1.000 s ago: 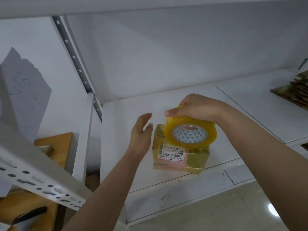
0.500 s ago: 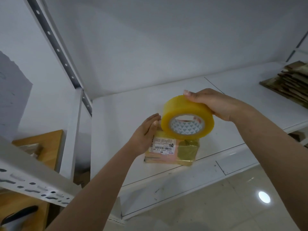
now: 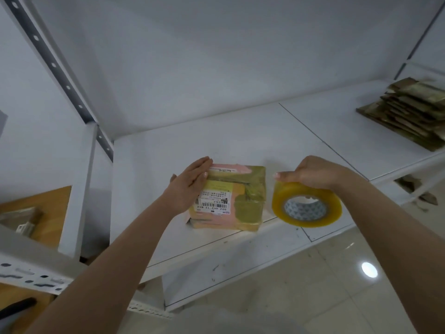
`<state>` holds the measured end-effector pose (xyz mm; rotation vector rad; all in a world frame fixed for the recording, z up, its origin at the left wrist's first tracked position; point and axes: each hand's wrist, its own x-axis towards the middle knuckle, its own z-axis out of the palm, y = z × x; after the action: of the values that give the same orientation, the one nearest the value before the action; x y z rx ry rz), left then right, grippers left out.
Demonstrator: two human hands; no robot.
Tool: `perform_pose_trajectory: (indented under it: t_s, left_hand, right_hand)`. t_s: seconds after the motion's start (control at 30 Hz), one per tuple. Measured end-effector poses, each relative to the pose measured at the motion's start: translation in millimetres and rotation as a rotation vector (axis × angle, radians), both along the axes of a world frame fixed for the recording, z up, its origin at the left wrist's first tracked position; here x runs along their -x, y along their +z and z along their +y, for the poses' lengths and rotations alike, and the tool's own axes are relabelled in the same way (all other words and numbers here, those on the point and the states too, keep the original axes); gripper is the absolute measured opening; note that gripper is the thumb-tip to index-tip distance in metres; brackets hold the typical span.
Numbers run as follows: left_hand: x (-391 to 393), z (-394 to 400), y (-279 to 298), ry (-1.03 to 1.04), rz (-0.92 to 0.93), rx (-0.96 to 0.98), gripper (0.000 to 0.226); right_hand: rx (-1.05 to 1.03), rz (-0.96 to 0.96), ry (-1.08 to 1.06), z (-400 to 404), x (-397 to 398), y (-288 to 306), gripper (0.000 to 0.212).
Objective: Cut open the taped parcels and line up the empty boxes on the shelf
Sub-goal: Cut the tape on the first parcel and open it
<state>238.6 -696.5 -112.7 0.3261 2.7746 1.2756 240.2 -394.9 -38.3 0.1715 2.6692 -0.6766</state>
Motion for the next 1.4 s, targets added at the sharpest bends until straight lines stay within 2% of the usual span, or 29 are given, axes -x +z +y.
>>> perform_pose_trajectory:
  t_s: [0.13,0.23,0.3,0.37,0.43,0.5,0.63,0.77,0.87,0.97,1.1,1.17,1.2,1.27,1.3,1.33,1.37,1.4]
  left_hand:
    - [-4.0,2.9,12.1,-0.022,-0.008,0.139,0.045]
    - [-2.9,8.8,32.5,-0.022,-0.047,0.458,0.047]
    - [-4.1,25.2,49.4,-0.026,0.067,0.663,0.051]
    - [-15.5,53.9,58.4,-0.1,0.167,0.653,0.055]
    - [-31.0,80.4,51.7,-0.234,0.128,0.672,0.07]
    - [-37.9,89.7,37.8,-0.313,0.092,0.795,0.08]
    - [-22.5,80.2,41.3,-0.383,0.111,0.821,0.078]
    - [-8.7,75.8,50.9,-0.445,0.212,0.858,0.067]
    - [3.5,68.5,55.6,-0.436,0.215,0.793,0.057]
    - [1.7,61.4,41.5,-0.401,0.173,0.746,0.055]
    - [-8.5,62.7,22.6,-0.293,0.252,0.734,0.054]
    - [-7.0,63.0,21.2,-0.294,0.257,0.66,0.054]
    - [-4.9,60.4,22.8,-0.31,0.228,0.552,0.054]
    - [-3.8,45.3,29.4,-0.265,0.145,0.133,0.046]
    - [-4.6,33.2,31.8,-0.146,0.16,-0.08,0.037]
    - [-5.7,19.2,30.9,0.015,0.216,-0.207,0.027]
    - [-8.6,5.7,29.4,0.183,0.275,-0.226,0.022]
    - [-11.2,-7.4,25.6,0.333,0.301,-0.162,0.021]
  right_hand:
    - [-0.017,-0.035,0.001,-7.1,2.2,-18.4,0.066]
    - [-0.04,-0.022,0.015,-9.2,3.7,-18.1,0.065]
    - [-0.019,-0.014,0.011,-9.7,1.8,-21.1,0.064]
    - [0.031,-0.016,-0.01,-10.3,-1.8,-25.0,0.063]
    - [0.049,-0.006,-0.019,-10.1,-3.8,-27.6,0.064]
    - [0.024,0.008,-0.013,-10.8,-4.6,-28.2,0.065]
    - [0.006,0.039,-0.017,-12.8,-4.7,-27.6,0.066]
    - [0.084,0.083,-0.076,-15.8,-4.4,-31.5,0.065]
    - [0.197,0.11,-0.158,-21.4,-0.9,-33.3,0.059]
    - [0.336,0.045,-0.208,-25.2,1.2,-31.3,0.046]
    - [0.243,-0.02,-0.178,-29.5,5.1,-30.1,0.041]
    - [0.146,-0.021,-0.145,-36.8,11.3,-30.5,0.04]
    - [0.089,-0.018,-0.124,-40.6,14.2,-31.4,0.04]
    - [-0.01,0.003,-0.106,-46.5,17.9,-33.5,0.041]
    - [-0.042,0.016,-0.111,-47.6,17.8,-34.6,0.042]
    - [-0.067,0.034,-0.12,-47.8,16.6,-35.2,0.044]
    - [-0.087,0.053,-0.129,-47.8,14.9,-35.6,0.045]
    - [-0.104,0.069,-0.133,-48.4,13.3,-35.9,0.046]
